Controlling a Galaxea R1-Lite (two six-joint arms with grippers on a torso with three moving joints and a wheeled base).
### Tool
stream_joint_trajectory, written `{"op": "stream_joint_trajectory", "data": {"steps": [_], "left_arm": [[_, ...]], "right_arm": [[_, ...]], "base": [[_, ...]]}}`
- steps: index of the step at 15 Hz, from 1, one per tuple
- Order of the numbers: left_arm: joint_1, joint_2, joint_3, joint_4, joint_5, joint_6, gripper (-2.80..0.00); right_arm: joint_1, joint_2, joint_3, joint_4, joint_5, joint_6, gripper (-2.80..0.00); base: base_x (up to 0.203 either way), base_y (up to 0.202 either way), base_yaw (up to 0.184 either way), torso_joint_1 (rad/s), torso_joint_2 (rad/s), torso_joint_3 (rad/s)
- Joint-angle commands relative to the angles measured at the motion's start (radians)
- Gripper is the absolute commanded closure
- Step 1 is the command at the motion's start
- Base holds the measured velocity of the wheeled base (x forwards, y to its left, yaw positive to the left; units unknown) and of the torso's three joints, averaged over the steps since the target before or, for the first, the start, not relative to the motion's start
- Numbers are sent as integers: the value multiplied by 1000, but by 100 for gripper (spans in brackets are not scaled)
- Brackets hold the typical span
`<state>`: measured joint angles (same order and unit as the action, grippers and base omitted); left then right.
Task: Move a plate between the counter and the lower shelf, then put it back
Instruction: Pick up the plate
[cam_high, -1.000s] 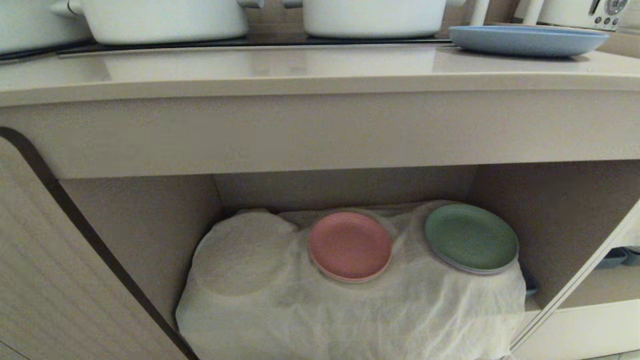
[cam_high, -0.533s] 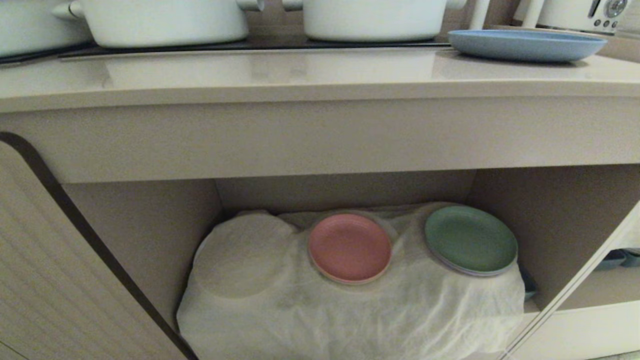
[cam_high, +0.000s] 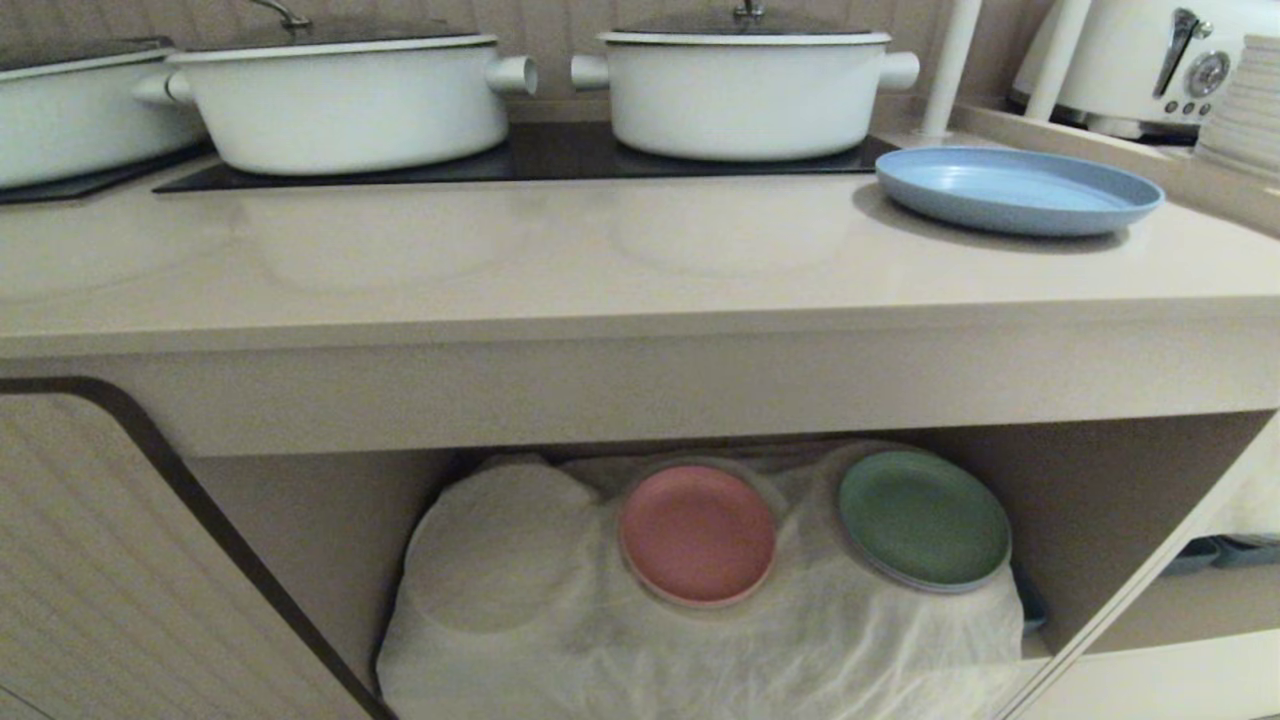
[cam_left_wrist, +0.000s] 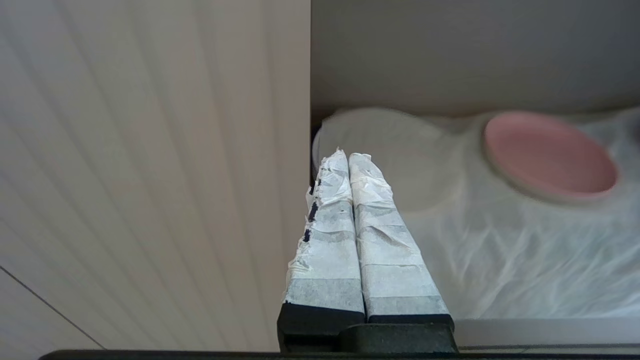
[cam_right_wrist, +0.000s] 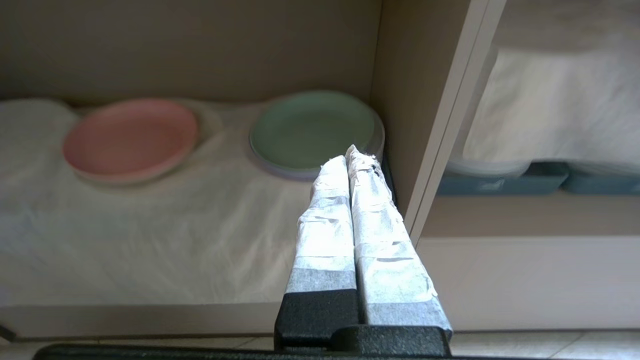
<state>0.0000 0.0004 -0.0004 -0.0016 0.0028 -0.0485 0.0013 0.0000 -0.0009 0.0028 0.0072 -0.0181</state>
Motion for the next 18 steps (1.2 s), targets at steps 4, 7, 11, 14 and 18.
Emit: {"op": "stream_joint_trajectory", "data": {"steps": [4,7,11,14,18], "left_arm": [[0,0,0,0,0,-1,0],[0,0,0,0,0,-1,0],[0,0,0,0,0,-1,0],[0,0,0,0,0,-1,0],[0,0,0,0,0,-1,0]], "right_arm": [[0,0,-1,0,0,1,0],[-1,0,-1,0,0,1,0],[0,0,-1,0,0,1,0],[0,0,-1,0,0,4,0],[0,0,-1,-1,0,3,0]], "base": [[0,0,0,184,-482,-283],[0,0,0,198,-480,-281],[0,0,0,214,-492,-282],[0,0,0,229,-514,-282],[0,0,0,252,-534,-294]]}}
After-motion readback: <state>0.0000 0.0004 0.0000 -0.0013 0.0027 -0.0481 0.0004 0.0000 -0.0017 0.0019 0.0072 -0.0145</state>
